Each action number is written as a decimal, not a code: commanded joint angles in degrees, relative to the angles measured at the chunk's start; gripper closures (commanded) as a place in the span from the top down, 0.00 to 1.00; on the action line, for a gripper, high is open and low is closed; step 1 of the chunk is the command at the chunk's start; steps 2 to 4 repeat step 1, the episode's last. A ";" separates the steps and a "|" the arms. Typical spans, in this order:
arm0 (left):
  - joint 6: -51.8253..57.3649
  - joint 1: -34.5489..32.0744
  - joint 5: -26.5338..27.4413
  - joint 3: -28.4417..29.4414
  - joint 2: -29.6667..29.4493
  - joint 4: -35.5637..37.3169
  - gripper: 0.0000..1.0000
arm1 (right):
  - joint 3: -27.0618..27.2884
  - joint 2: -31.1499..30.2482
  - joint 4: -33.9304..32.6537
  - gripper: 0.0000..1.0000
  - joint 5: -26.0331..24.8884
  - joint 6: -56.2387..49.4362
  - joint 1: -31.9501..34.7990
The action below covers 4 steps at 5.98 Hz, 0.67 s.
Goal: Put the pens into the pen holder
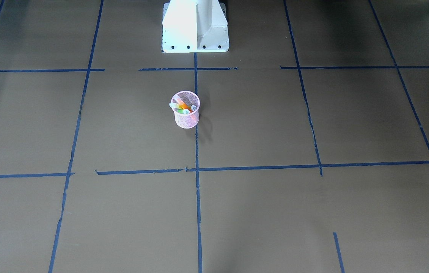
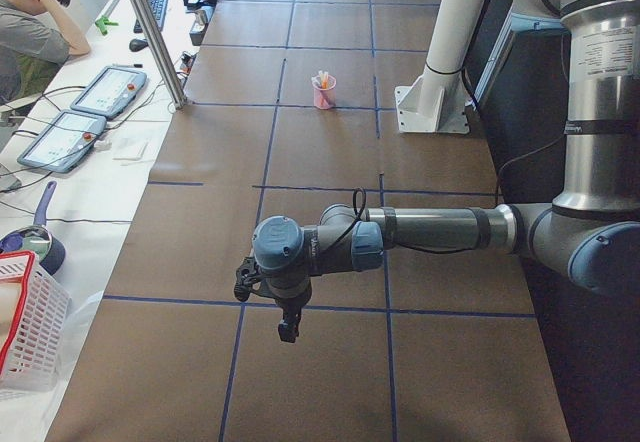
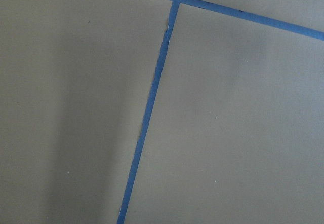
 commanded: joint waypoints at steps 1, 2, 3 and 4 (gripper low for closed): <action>0.05 0.00 0.00 0.00 0.00 0.00 1.00 | 0.06 0.01 0.02 1.00 0.00 0.00 -0.01; 0.05 0.00 0.00 0.00 0.00 0.00 1.00 | 0.06 0.01 0.02 1.00 0.00 0.00 -0.01; 0.05 0.00 0.00 0.00 0.00 0.00 1.00 | 0.06 0.01 0.02 1.00 0.00 0.00 -0.01; 0.05 0.00 0.00 0.00 0.00 0.00 1.00 | 0.06 0.01 0.02 1.00 0.00 0.00 -0.01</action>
